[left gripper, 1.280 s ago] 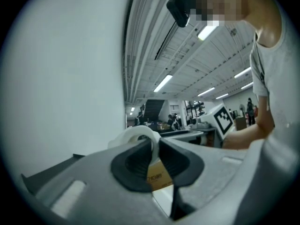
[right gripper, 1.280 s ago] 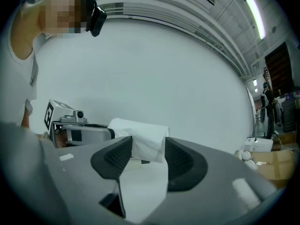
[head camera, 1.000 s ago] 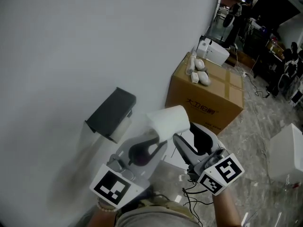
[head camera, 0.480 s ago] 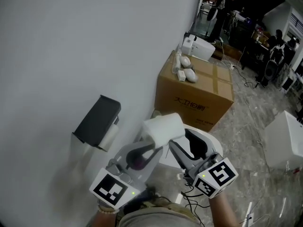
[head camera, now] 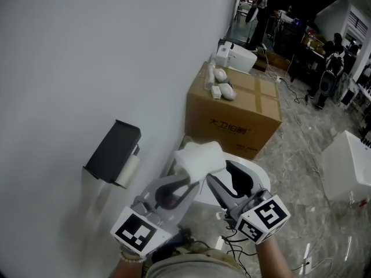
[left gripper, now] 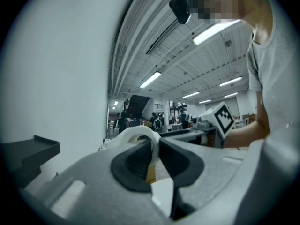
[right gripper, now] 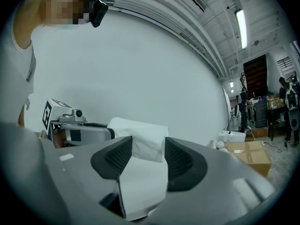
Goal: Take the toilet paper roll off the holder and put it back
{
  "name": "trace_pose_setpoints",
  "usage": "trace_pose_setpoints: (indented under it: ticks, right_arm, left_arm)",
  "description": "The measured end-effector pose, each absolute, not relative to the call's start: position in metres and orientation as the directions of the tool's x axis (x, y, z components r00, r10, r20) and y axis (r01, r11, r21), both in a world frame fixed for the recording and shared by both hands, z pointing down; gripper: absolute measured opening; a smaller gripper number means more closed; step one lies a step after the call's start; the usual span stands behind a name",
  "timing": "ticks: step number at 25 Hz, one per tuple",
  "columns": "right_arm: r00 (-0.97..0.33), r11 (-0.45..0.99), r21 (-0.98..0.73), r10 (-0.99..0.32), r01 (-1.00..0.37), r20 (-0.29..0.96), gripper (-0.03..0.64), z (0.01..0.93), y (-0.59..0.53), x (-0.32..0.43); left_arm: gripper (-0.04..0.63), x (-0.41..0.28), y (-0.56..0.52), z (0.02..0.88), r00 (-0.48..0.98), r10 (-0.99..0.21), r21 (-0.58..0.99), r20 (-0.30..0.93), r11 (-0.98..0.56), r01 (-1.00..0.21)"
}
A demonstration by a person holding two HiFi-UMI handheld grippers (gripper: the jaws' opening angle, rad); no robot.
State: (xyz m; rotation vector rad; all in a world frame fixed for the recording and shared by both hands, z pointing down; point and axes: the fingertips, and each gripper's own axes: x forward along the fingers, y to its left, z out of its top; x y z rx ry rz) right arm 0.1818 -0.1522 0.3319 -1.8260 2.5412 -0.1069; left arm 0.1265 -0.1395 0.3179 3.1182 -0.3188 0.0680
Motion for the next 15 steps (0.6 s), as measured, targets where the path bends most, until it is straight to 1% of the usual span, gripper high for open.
trace_pose_setpoints:
  ticks: [15]
  right_arm:
    - [-0.326,0.325,-0.049,-0.945,-0.945,0.021,0.222,0.3279,-0.1517,0.1816]
  left_arm:
    - [0.048,0.1266,-0.1387,0.3138,0.978,-0.202,-0.009,0.042,-0.979,-0.202]
